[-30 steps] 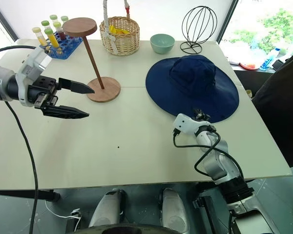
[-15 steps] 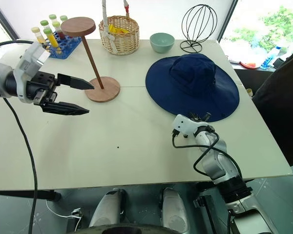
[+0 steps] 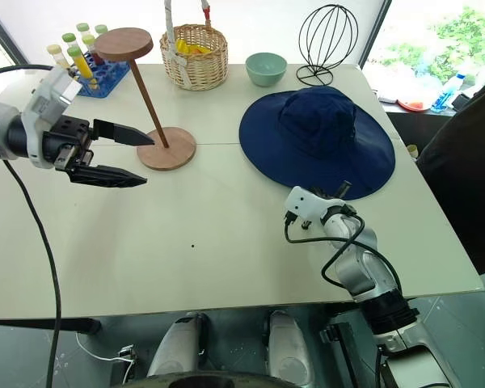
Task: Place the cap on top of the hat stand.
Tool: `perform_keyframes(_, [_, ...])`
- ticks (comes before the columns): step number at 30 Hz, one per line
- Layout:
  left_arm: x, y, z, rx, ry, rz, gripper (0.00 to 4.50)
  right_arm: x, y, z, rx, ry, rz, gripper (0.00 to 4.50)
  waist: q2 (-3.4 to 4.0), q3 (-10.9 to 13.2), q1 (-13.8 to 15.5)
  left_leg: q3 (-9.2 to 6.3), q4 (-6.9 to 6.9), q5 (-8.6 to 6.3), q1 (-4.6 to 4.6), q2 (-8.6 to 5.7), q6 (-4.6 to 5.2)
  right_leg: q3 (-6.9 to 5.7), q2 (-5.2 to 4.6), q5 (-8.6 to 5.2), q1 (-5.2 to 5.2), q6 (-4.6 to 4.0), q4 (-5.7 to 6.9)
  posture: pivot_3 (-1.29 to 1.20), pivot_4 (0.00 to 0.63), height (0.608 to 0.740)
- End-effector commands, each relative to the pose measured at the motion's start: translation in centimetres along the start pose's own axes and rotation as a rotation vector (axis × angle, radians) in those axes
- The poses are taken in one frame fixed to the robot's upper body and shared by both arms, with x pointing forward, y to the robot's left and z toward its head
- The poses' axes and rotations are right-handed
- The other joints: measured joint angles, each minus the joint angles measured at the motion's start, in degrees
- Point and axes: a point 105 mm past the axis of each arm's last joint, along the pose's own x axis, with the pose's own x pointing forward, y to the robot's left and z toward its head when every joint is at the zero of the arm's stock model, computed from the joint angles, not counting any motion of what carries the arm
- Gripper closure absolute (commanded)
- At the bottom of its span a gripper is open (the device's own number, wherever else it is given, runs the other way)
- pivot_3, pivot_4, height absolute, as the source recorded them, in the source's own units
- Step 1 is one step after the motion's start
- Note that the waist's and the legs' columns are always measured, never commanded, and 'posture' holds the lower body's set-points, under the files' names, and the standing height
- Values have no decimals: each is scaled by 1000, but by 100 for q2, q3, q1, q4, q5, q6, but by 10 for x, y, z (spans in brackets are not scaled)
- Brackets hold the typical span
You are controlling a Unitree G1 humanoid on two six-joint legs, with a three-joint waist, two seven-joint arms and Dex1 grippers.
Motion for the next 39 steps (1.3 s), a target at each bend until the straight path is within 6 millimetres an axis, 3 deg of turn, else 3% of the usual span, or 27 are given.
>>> perform_keyframes(1, [-13,2,21,38,-68,61,0,-9,-24,17,55,-56,-18,4469,21,18,4,0,0,0,-2,0,0,0,0,0,-1,0,0,0,150,735])
perform_keyframes(4, [-25,2,29,31,-115,120,0,-19,-70,44,237,-155,-26,4469,68,65,-20,0,2,0,-7,-1,1,1,0,0,-5,2,1,0,150,735])
perform_keyframes(9, [-42,4,40,13,-192,213,0,-34,-127,83,414,-312,38,4469,99,85,-9,1,-2,2,-5,0,2,5,5,1,-20,3,29,0,150,735])
perform_keyframes(16, [-64,5,43,10,-246,344,0,-41,-228,141,513,-520,8,4469,116,97,-47,2,-9,2,-7,-1,2,6,4,-5,-42,-8,63,0,150,735])
perform_keyframes(22, [-71,1,40,9,-258,395,0,-35,-284,182,546,-615,-33,4469,121,100,-61,15,-19,2,-13,-1,2,20,6,1,-64,3,74,0,150,735])
perform_keyframes(26, [-76,-1,38,6,-269,432,0,-28,-294,211,513,-665,-33,4469,120,100,-148,24,-26,2,-19,-3,2,31,6,3,-74,6,73,0,150,735])
perform_keyframes(31, [-81,-4,34,-5,-284,473,0,-21,-285,254,484,-731,5,4469,120,100,-216,24,-35,2,-18,-3,2,35,7,4,-78,8,74,0,150,735])
perform_keyframes(39, [-92,-9,32,-17,-309,545,0,-24,-273,298,436,-796,-18,4469,119,100,-273,23,-39,2,-18,-3,2,36,7,4,-80,8,76,0,150,735])
